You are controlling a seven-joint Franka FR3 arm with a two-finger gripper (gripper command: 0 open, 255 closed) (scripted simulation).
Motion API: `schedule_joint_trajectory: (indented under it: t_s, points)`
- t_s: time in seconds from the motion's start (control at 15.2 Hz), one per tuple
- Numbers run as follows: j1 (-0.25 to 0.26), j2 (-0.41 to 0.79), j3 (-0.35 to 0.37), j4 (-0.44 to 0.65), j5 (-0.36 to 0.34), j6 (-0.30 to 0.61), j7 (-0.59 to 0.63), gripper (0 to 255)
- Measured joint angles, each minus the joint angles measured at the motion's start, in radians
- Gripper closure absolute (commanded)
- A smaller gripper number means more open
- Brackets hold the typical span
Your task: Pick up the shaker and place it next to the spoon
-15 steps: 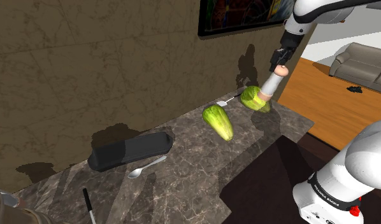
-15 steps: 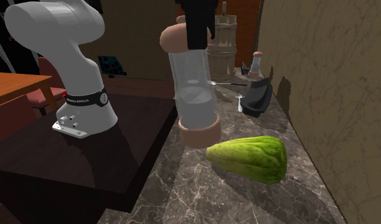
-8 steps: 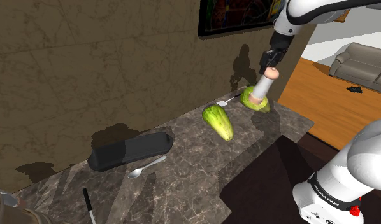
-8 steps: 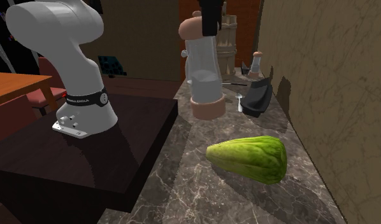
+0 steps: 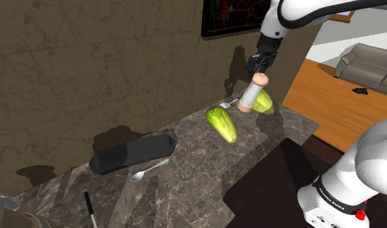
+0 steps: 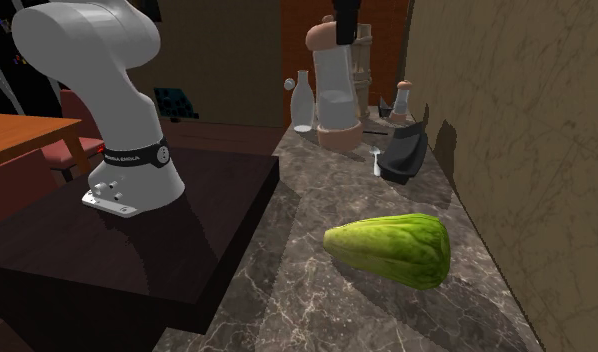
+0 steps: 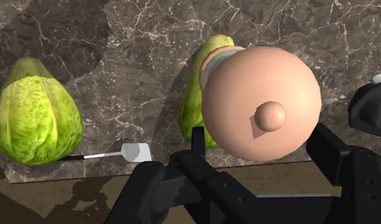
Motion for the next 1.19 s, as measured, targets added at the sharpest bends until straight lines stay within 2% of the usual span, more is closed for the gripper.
schedule_joint_trajectory:
  t_s: [0.73,1.19]
  points:
    - [0.107,0.095,0.193,0.073,0.060,0.019,0.265,255]
    - [0.165,0.207,0.305,0.187,0.066,0.019,0.434,255]
